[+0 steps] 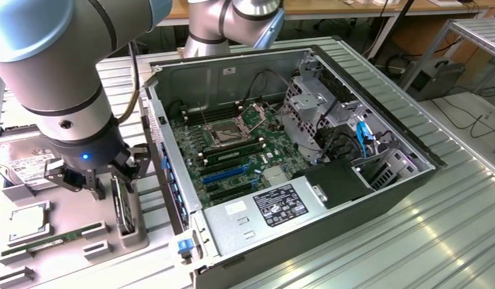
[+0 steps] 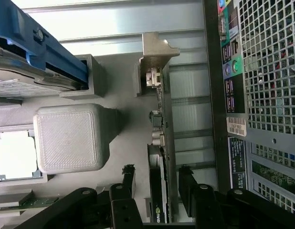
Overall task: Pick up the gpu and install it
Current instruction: 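Pick up the gpu and move the gpu toward the slot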
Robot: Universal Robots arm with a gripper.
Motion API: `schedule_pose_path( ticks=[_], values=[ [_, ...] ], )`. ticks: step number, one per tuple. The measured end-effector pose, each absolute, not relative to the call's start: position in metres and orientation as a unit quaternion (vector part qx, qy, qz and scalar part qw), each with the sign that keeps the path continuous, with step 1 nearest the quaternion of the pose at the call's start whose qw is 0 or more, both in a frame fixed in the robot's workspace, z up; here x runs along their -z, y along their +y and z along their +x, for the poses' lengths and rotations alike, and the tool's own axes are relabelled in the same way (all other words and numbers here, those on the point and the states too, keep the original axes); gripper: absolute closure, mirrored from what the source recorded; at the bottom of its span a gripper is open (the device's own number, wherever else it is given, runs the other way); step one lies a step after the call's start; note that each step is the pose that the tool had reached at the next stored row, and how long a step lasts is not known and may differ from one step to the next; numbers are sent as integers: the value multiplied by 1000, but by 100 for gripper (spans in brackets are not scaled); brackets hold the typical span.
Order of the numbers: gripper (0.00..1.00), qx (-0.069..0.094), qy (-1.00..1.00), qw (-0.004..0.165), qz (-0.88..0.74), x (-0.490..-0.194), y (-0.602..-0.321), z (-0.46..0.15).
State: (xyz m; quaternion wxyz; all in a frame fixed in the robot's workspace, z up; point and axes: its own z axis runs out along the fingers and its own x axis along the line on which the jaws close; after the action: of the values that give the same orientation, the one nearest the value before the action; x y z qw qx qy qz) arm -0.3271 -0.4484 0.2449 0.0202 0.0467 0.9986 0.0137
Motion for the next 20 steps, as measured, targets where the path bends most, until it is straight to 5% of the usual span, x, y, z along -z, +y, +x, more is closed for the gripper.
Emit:
schedule_pose_path(
  ticks=[16, 20],
  values=[
    [50, -16, 999, 21, 47, -243, -449, -328],
    [59, -16, 999, 21, 47, -243, -449, -328]
  ],
)
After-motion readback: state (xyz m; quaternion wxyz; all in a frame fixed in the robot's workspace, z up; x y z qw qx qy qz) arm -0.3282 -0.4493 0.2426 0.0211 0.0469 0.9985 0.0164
